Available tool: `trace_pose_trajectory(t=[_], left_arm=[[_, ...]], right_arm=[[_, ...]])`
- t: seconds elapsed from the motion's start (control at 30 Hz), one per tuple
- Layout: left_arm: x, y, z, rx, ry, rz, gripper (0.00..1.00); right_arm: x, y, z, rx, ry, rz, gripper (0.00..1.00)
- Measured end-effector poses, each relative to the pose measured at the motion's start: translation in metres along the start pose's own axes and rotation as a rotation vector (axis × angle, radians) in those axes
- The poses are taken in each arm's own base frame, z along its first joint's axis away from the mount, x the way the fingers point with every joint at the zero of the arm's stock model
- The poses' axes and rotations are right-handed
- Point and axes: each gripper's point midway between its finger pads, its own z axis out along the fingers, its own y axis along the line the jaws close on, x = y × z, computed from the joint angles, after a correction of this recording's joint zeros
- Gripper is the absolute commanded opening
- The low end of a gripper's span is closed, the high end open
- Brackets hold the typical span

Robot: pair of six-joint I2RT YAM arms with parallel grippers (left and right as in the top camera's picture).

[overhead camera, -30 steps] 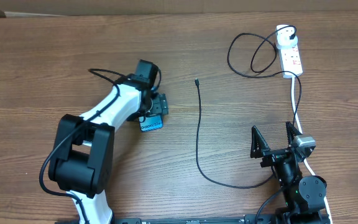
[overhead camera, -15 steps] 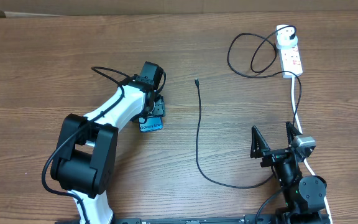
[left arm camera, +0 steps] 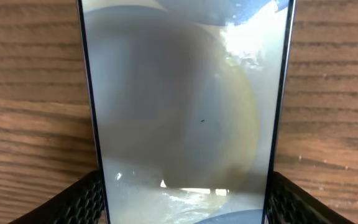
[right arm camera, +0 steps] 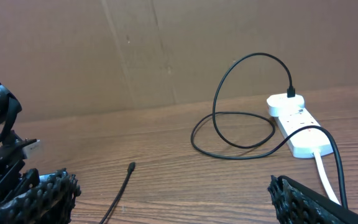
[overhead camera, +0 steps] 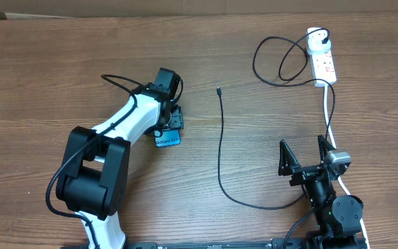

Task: Plug charger to phone and switch on socket
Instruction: 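Lift the phone with the left gripper and tilt it upright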

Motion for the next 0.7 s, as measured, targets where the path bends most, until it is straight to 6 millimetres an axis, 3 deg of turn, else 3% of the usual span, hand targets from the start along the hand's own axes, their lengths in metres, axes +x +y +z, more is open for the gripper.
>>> trace_pose_trajectory(t=[0.7], left_arm=[[0.012, -0.018, -0.007, 0.108, 0.095, -0.002, 0.60]], right_arm=[[0.000, 0.000, 0.000, 0.000, 0.000, -0.001, 1.00]])
